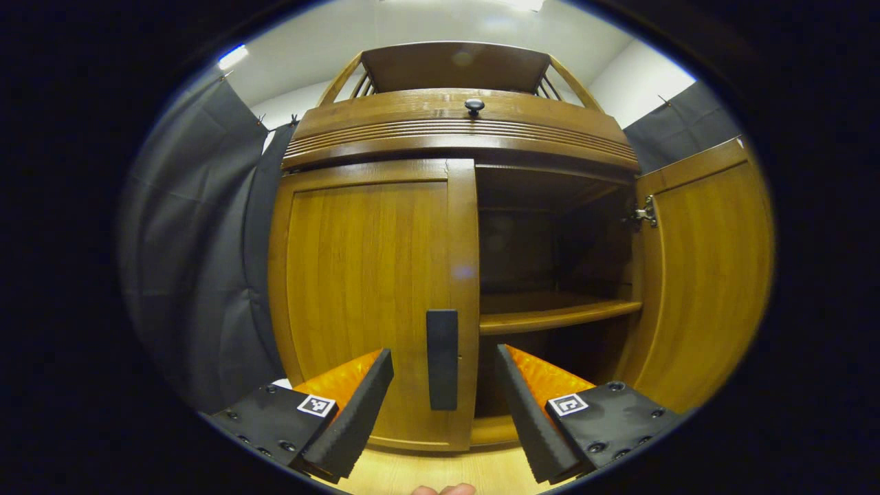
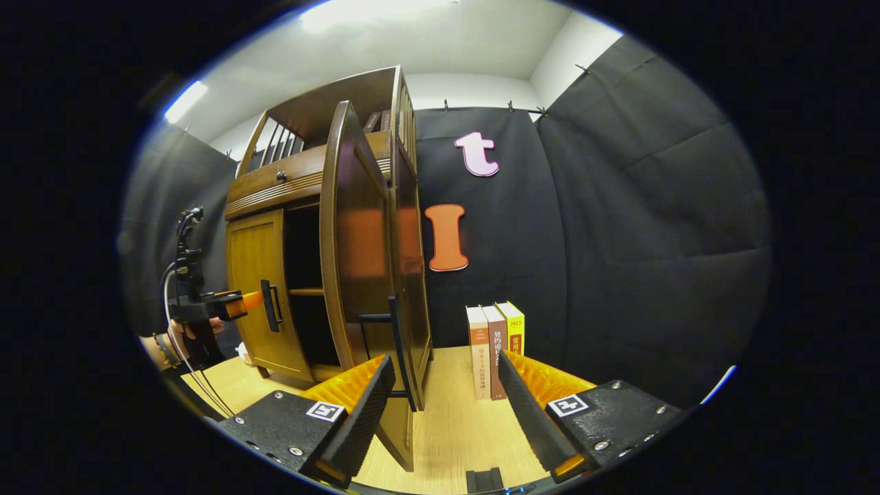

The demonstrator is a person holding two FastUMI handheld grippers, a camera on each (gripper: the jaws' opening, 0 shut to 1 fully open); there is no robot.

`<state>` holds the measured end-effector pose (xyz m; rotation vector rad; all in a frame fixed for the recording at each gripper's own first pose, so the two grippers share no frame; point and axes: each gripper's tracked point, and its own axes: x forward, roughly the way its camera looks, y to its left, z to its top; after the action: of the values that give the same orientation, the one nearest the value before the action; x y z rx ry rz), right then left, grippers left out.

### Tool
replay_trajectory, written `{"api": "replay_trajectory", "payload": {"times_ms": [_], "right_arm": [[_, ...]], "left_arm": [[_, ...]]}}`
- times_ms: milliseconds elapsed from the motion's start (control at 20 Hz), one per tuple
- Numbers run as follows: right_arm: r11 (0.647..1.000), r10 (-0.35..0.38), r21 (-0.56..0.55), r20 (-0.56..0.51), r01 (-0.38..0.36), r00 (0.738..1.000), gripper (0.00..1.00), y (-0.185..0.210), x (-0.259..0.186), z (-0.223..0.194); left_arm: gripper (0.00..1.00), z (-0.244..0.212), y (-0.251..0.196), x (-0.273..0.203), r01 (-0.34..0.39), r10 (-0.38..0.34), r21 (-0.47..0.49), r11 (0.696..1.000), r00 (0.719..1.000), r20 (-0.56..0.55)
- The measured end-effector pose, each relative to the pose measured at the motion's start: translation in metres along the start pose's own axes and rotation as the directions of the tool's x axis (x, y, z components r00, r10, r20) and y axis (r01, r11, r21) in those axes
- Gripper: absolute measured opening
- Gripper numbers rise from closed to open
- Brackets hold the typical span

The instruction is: Open the right door of the double-door shoe cabinet with the right hand, and open the left door with the left hand.

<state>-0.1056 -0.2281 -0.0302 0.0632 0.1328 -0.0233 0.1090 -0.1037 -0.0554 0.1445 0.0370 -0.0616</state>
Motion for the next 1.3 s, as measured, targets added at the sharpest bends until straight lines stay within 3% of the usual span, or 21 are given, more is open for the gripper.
{"api": "replay_trajectory", "payload": {"times_ms": [250,400,450,650,800,850,900,1100,1300], "right_arm": [[0.999,-0.035,-0.012,0.013,0.036,0.999,0.92,-0.003,-0.008,0.007],[0.998,-0.064,-0.016,0.011,0.064,0.998,0.92,-0.008,-0.011,0.007],[0.998,-0.069,-0.014,0.011,0.069,0.998,0.99,-0.008,-0.012,0.007],[0.996,-0.086,-0.024,0.016,0.086,0.996,0.99,-0.006,-0.013,0.010],[0.996,-0.088,-0.029,0.011,0.088,0.996,0.99,-0.003,-0.012,0.009],[0.996,-0.086,-0.030,0.008,0.087,0.996,0.99,-0.001,-0.011,0.009],[0.996,-0.084,-0.033,0.006,0.084,0.996,0.99,0.000,-0.011,0.008],[0.996,-0.072,-0.050,-0.005,0.072,0.997,0.99,0.007,-0.010,0.007],[0.997,-0.058,-0.047,-0.009,0.058,0.998,0.99,0.014,-0.010,0.008]], "left_arm": [[0.99,-0.017,-0.005,0.035,0.054,-0.054,-0.012,0.998,0.998,-0.025],[1.00,-0.029,0.001,0.050,0.042,-0.042,-0.005,0.999,0.998,-0.042],[1.00,-0.031,0.002,0.055,0.044,-0.044,-0.005,0.999,0.998,-0.047],[1.00,-0.035,0.003,0.061,0.058,-0.059,-0.014,0.998,0.997,-0.049],[0.91,-0.036,-0.003,0.060,0.092,-0.093,-0.021,0.996,0.994,-0.052],[0.77,-0.037,-0.003,0.060,0.095,-0.096,-0.022,0.995,0.994,-0.056],[0.73,-0.038,-0.001,0.060,0.089,-0.090,-0.012,0.996,0.995,-0.053],[0.37,-0.039,-0.003,0.061,0.084,-0.085,-0.032,0.996,0.995,-0.045],[0.27,-0.040,-0.002,0.057,0.050,-0.052,-0.027,0.998,0.996,-0.071]]}}
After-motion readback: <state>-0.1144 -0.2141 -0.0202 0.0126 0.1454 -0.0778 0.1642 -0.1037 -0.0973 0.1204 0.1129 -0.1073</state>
